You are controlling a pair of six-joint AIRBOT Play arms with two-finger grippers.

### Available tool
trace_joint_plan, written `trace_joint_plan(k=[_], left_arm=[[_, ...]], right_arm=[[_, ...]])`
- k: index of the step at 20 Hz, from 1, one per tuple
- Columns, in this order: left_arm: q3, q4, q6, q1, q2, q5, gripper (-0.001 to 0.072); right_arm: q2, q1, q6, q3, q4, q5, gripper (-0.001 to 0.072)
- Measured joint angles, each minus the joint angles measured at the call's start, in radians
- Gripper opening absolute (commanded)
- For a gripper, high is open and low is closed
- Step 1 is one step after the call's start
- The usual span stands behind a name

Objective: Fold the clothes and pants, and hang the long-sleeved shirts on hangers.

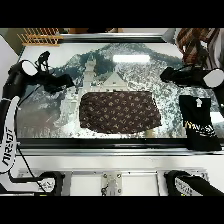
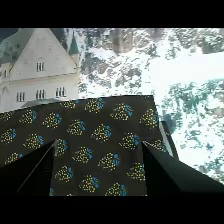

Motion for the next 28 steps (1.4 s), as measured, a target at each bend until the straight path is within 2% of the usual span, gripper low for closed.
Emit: trace_joint_plan(k=[5,10,15,20,21,23,24,28], left_arm=[[-0.372,-0.018,0.046,0.072,0.136,0.01,0.0679],[-0.696,-0.241,0.19,0.086,0.2,0.136,0.0679],[-0.765,-0.438,0.312,0.08,0.147,0.211,0.0678],[-0.733,-0.485,0.339,0.005,0.088,0.229,0.0677],[-0.726,-0.488,0.335,-0.017,0.076,0.23,0.0595],[-0.714,-0.462,0.315,-0.052,0.055,0.24,0.016],[-0.709,-0.443,0.309,-0.065,0.05,0.241,0.0012],[-0.674,-0.43,0.294,-0.083,0.086,0.219,0.0012]], right_arm=[[0.088,-0.005,-0.045,0.004,0.003,0.101,0.0576],[0.116,-0.005,-0.056,0.005,0.003,0.13,0.0576],[0.122,-0.005,-0.059,0.005,0.004,0.138,0.0577],[0.122,-0.005,-0.06,0.005,0.004,0.157,0.0577],[0.122,-0.005,-0.06,0.005,0.004,0.162,0.0577],[0.123,-0.006,-0.06,0.005,0.004,0.179,0.0577],[0.123,-0.007,-0.06,0.005,0.003,0.189,0.0577],[0.126,-0.042,-0.059,-0.016,-0.027,0.262,0.0577]])
